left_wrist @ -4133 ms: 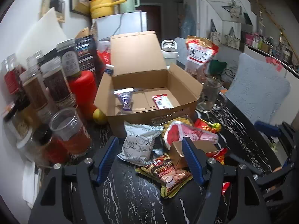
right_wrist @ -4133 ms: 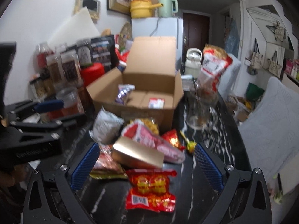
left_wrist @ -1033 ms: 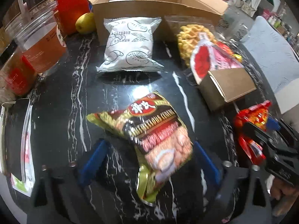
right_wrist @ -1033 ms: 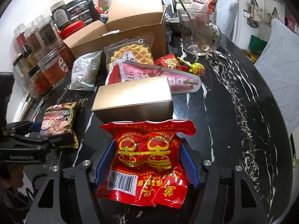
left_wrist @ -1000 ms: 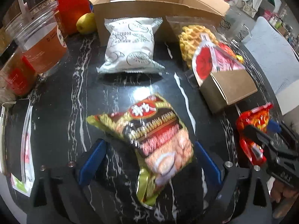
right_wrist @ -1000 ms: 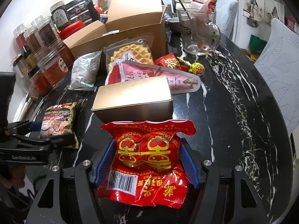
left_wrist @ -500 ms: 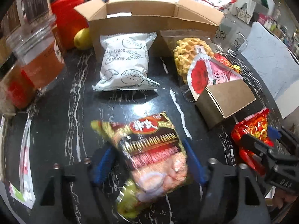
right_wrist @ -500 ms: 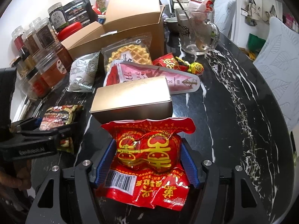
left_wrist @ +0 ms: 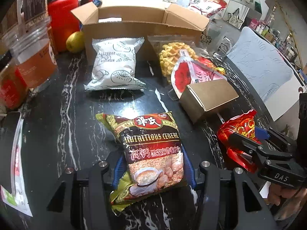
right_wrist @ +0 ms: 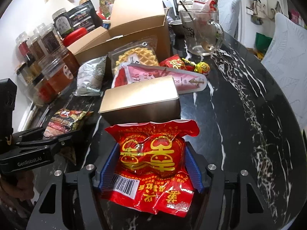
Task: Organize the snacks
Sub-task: 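Grasp the cereal bag with the left gripper while the right gripper grasps the red candy bag, then carry the cereal bag and red candy bag with both grippers into the box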
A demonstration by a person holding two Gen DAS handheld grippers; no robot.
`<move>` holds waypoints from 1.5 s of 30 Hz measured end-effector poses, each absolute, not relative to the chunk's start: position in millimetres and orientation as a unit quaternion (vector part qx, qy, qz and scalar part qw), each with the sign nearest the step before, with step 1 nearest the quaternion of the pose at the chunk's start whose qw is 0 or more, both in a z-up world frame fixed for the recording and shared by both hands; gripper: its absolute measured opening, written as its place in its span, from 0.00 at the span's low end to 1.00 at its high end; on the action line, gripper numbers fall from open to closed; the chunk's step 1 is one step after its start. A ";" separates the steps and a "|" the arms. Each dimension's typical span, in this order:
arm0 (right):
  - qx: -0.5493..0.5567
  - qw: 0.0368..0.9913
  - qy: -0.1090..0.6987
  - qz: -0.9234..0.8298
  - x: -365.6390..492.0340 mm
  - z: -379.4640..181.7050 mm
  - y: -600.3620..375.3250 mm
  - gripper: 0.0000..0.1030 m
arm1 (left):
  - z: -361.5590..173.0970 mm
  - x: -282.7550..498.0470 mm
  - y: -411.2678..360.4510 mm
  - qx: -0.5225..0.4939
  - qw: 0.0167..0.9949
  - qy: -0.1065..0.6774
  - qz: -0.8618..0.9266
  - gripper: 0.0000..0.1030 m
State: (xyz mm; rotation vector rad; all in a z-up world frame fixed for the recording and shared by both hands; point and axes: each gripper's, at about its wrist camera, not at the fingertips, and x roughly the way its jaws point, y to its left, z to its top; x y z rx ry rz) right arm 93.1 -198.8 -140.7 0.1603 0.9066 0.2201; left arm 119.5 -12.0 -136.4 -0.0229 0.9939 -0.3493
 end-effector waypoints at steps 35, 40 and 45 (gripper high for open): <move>0.080 0.936 0.300 0.166 83.0 -23.4 -171.6 0.64 | 11.2 118.0 2.6 -0.021 0.927 0.312 -0.205 0.49; 0.070 0.940 0.288 0.172 116.0 -13.1 -167.9 0.64 | 23.2 150.6 3.8 -0.021 0.934 0.298 -0.197 0.49; 0.062 0.941 0.282 0.176 161.0 -0.8 -167.0 0.64 | 37.5 184.0 6.0 -0.018 0.943 0.279 -0.182 0.49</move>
